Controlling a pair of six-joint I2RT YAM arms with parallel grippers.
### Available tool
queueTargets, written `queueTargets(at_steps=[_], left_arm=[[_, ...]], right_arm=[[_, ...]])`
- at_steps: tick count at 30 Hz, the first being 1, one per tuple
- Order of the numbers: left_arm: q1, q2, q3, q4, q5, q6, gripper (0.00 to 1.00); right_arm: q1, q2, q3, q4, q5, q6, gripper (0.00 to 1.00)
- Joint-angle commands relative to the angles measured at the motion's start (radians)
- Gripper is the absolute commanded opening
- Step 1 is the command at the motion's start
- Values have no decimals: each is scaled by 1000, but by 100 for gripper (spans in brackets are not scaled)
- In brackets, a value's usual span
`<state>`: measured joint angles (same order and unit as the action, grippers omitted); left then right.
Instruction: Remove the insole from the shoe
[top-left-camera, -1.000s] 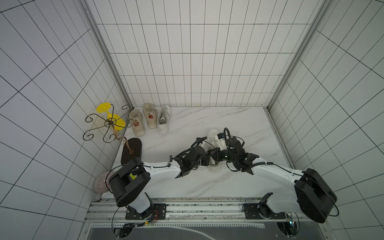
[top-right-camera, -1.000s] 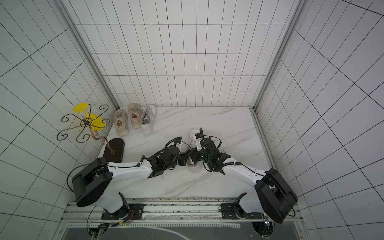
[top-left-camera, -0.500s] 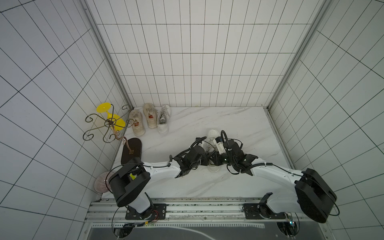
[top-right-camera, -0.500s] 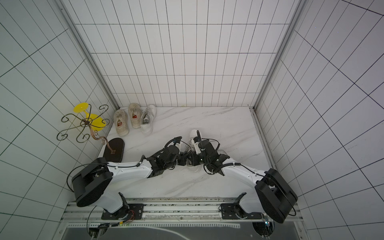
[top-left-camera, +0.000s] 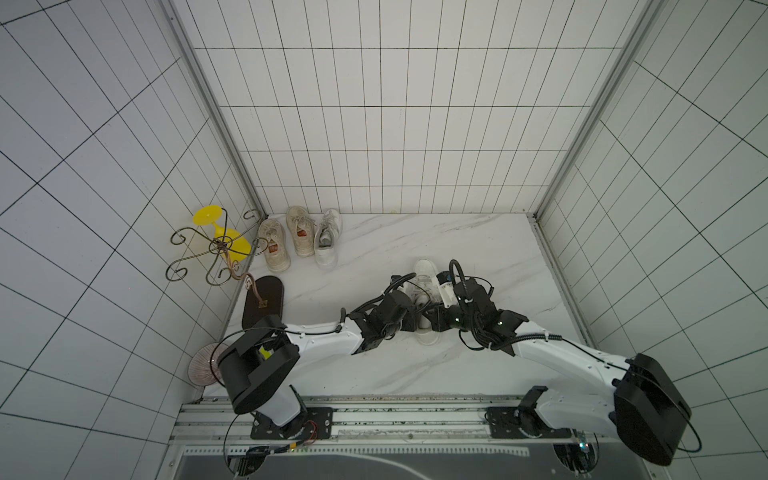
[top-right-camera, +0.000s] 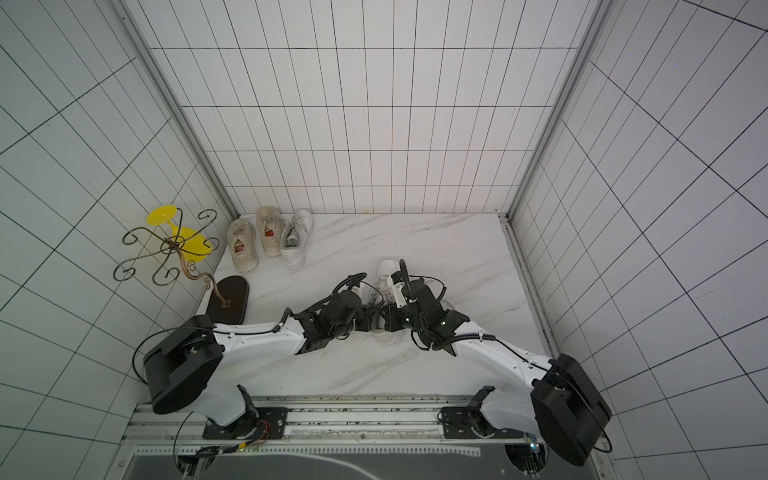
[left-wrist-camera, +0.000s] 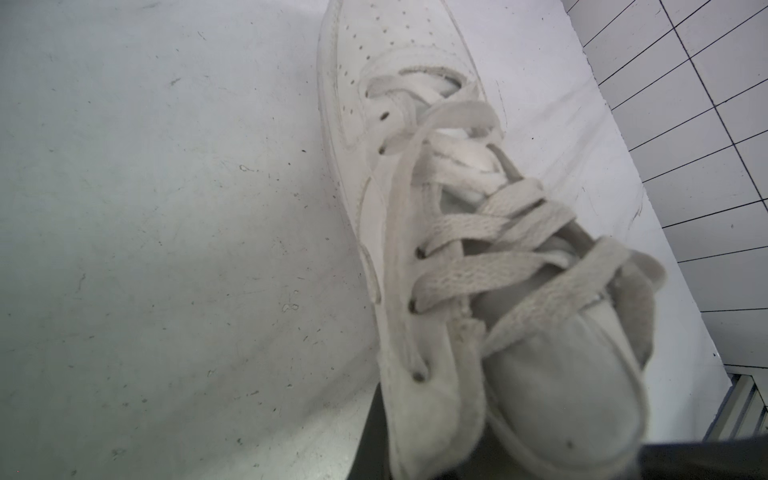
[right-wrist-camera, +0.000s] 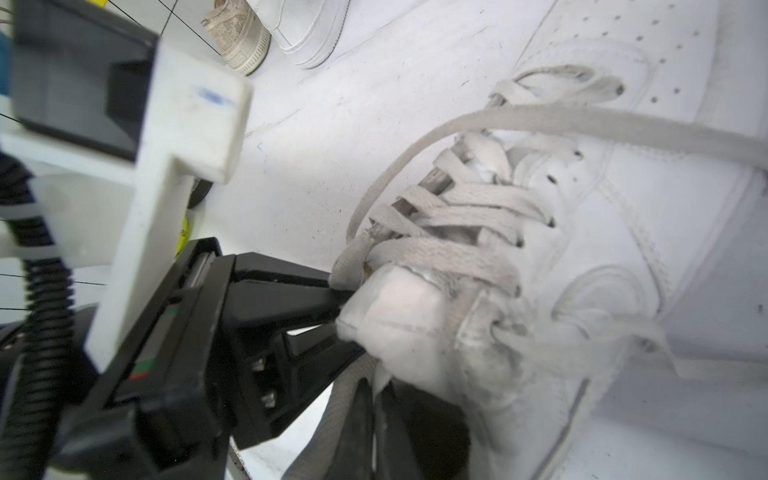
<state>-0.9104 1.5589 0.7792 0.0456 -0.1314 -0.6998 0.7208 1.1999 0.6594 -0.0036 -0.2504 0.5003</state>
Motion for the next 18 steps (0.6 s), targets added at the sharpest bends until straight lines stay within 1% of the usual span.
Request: queueTargets(at_steps=[1, 9, 13, 18], left_arm=[[23, 18, 6, -92, -112, 10, 0], [38, 33, 40, -153, -168, 18, 0], [55, 38, 54, -170, -179, 19, 0], [87, 38, 64, -180, -186, 23, 0]], right_arm=[[11, -63, 55, 49, -67, 16, 0], [12, -141, 47, 101, -131, 42, 0], [11, -205, 48, 98, -103, 41, 0], [12, -238, 55, 46, -75, 18, 0]])
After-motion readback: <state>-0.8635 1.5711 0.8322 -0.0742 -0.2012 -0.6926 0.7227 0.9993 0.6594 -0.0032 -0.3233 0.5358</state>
